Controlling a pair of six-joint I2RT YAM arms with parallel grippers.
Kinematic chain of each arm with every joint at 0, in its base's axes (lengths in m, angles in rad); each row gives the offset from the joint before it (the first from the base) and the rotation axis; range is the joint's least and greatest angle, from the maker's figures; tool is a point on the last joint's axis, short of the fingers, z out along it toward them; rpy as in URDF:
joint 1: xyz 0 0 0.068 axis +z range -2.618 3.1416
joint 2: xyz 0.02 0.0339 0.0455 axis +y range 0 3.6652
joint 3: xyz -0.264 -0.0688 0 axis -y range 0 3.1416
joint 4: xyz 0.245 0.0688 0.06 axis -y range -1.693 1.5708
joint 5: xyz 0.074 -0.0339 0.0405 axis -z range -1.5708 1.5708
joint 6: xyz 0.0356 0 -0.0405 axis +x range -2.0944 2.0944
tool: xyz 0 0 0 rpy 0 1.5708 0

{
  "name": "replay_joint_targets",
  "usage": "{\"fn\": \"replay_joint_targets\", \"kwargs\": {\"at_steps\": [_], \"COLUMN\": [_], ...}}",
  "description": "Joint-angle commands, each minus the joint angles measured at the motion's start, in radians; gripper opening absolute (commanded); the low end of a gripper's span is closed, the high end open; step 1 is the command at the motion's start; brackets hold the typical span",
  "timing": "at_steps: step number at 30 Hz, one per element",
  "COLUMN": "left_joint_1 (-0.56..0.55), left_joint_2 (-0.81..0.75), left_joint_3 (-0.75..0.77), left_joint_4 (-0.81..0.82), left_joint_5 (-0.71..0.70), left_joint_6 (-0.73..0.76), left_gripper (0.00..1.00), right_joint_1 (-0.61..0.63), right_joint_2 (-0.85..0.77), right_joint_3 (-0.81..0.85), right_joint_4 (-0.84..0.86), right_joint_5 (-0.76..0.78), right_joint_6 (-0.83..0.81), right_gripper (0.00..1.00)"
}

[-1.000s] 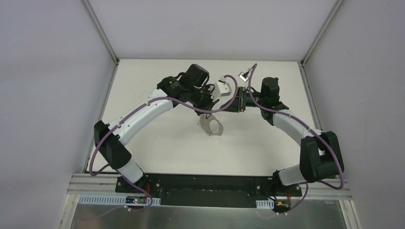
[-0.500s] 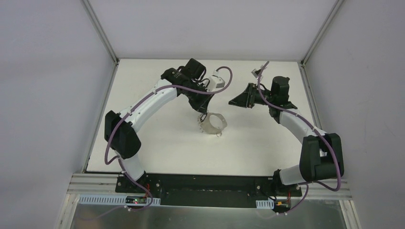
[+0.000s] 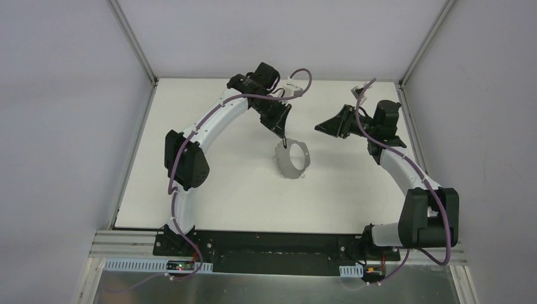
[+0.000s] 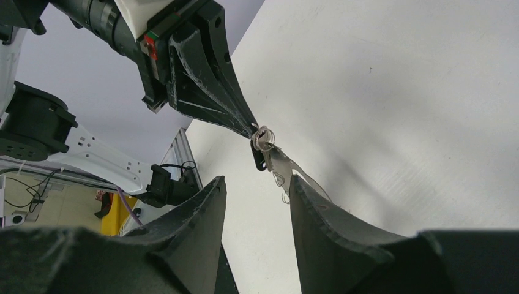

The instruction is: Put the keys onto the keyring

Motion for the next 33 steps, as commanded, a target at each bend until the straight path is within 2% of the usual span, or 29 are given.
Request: {"fn": "replay_joint_targets", "kwargs": {"at_steps": [1,5,11,17,24,33], "left_joint_1": [0.006,0.032,0.078,0.105,0.124,0.156], "left_joint_2": [0.05,0.066,0.066,0.076,0.104,0.103], "left_joint_3": [0.071,-0.01,-0.225,-0.317,-0.344,-0.394], "left_joint_4": [0.002,0.078,0.218,0.193,0.089,0.132], "left_joint_5": [0.052,0.129,0.263,0.257,0.234,0.218], "left_joint_6": [-0.083,-0.192,-0.351,-0.319,-0.23,-0.249], "left_gripper": [0.0,0.0,0.0,0.0,0.01,0.08], "right_joint_1": [-0.029,-0.044,-0.047,-0.048,-0.051,-0.051], "right_joint_2": [-0.058,-0.059,-0.042,-0.026,0.002,0.022], "right_joint_3": [-0.003,-0.005,-0.007,-0.008,-0.004,-0.001], "right_joint_4": [0.023,0.025,0.025,0.025,0.024,0.023], "right_joint_5": [0.014,0.011,0.01,0.014,0.017,0.015], "right_joint_6": [-0.016,-0.015,-0.013,-0.013,-0.012,-0.01], "right_gripper": [0.45,0.45,0.46,0.46,0.46,0.45]}}
